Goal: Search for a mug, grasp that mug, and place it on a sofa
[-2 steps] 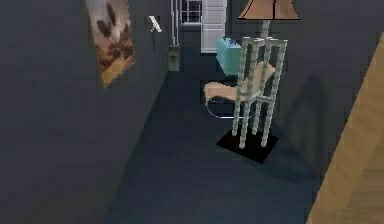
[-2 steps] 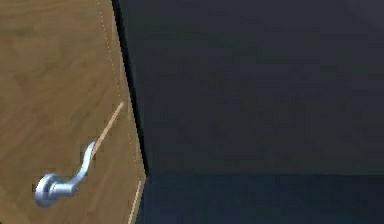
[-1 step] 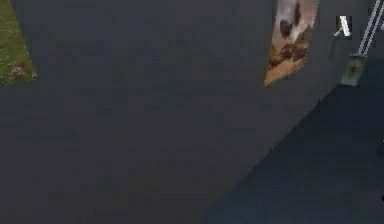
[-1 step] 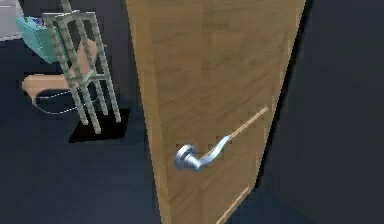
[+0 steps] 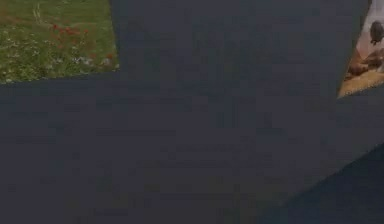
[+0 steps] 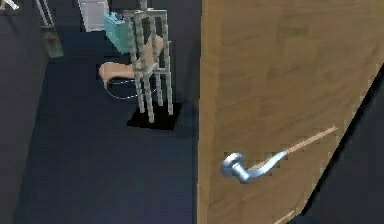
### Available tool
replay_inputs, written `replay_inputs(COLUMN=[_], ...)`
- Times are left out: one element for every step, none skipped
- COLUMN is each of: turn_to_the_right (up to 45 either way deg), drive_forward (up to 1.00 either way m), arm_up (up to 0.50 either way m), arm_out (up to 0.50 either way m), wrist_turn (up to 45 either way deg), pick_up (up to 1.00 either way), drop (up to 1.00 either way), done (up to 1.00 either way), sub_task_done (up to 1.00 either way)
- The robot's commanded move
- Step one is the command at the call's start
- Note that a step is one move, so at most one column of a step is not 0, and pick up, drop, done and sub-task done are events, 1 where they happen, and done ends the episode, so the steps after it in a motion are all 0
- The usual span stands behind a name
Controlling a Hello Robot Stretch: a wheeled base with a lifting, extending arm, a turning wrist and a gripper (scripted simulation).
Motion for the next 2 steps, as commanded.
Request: replay_inputs(turn_to_the_right=[0.0,45.0], drive_forward=[0.3,0.0], arm_up=[0.0,0.0], arm_out=[0.0,0.0], wrist_turn=[0.0,0.0], pick_up=[0.0,0.0], drop=[0.0,0.0], done=[0.0,0.0], sub_task_done=[0.0,0.0])
